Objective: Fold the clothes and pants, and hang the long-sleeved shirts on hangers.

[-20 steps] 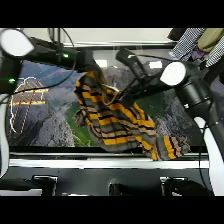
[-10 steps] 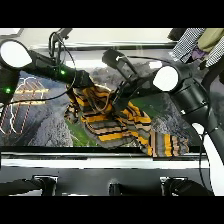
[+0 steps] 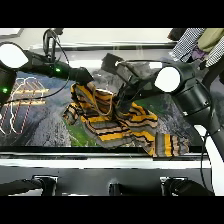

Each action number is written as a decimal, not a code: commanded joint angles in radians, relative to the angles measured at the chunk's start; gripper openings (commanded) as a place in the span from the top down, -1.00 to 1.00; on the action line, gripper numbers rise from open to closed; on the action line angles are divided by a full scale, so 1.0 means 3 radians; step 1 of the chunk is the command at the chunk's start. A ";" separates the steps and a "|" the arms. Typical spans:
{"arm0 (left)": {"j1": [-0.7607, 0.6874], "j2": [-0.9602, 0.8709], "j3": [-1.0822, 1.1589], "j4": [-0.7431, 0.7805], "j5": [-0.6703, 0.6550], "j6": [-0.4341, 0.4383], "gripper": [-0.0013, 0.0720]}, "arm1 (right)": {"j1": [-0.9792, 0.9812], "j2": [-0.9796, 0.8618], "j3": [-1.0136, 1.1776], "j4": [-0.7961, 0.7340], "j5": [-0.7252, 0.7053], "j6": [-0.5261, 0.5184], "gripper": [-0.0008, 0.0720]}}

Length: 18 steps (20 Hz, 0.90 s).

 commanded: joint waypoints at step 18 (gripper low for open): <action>0.0551 0.0570 -0.1544 -0.0011 0.0776 0.3201 -0.99 | 0.0001 -0.0136 -0.0126 0.0151 -0.0048 -0.0343 0.91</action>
